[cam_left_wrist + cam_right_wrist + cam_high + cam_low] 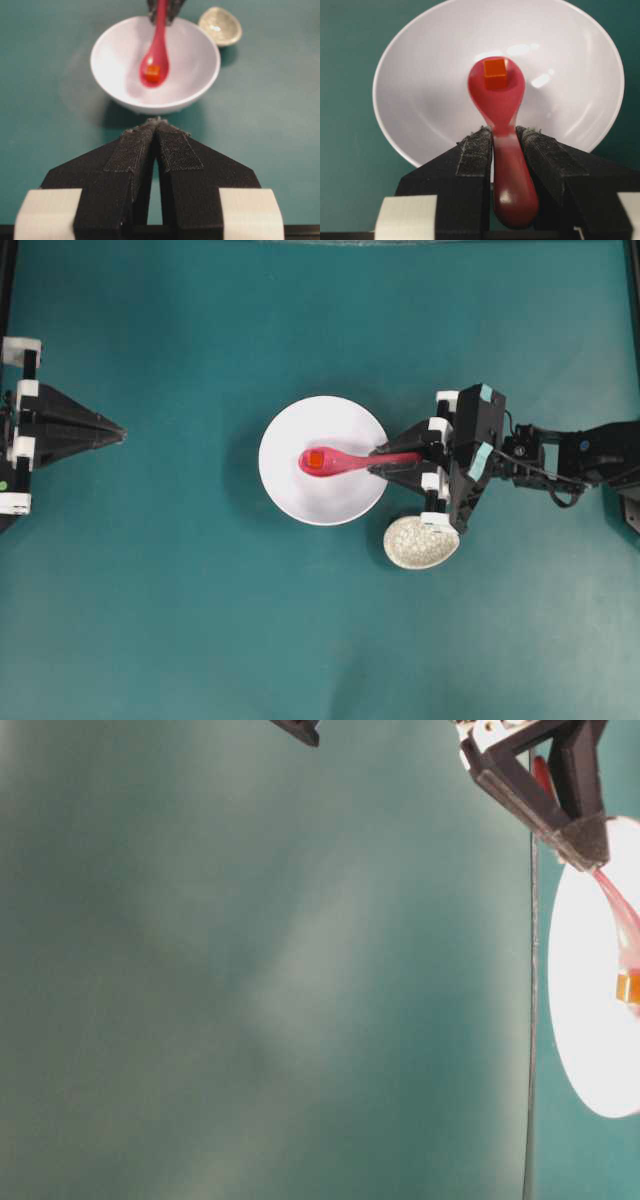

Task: Grip the spoon and scoop the red block from the bowl with right arm.
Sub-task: 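Tilt and draw the spoon back, keeping the red cube on it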

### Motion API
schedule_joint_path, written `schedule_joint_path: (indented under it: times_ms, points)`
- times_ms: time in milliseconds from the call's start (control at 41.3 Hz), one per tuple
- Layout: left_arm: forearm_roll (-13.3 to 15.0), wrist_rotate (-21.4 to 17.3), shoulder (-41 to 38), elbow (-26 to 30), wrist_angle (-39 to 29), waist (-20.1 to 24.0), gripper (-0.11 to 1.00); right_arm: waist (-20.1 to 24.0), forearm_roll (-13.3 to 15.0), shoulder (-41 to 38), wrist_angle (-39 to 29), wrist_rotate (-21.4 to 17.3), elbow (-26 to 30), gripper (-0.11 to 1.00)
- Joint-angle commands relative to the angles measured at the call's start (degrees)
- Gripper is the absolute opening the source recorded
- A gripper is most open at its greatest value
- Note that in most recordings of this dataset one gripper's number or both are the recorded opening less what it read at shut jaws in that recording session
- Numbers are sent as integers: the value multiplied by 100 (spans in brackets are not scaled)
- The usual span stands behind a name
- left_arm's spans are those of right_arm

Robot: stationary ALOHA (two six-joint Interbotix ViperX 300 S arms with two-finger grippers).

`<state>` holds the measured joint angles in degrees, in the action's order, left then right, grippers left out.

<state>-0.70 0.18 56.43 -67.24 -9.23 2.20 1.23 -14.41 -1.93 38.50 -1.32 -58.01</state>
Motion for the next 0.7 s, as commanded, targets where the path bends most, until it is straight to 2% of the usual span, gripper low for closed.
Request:
schedule_joint_path:
  times_ms: [0,266,678]
  points:
    - [-9,-9,-26,53,26,9,0,18,-9,105,70,-9,105,25]
    - [-18,-9,-18,53,53,18,0,-9,-9,519,-35,0,62,25]
    - [-9,9,-18,44,26,18,0,-193,-9,1415,-984,26,176,25]
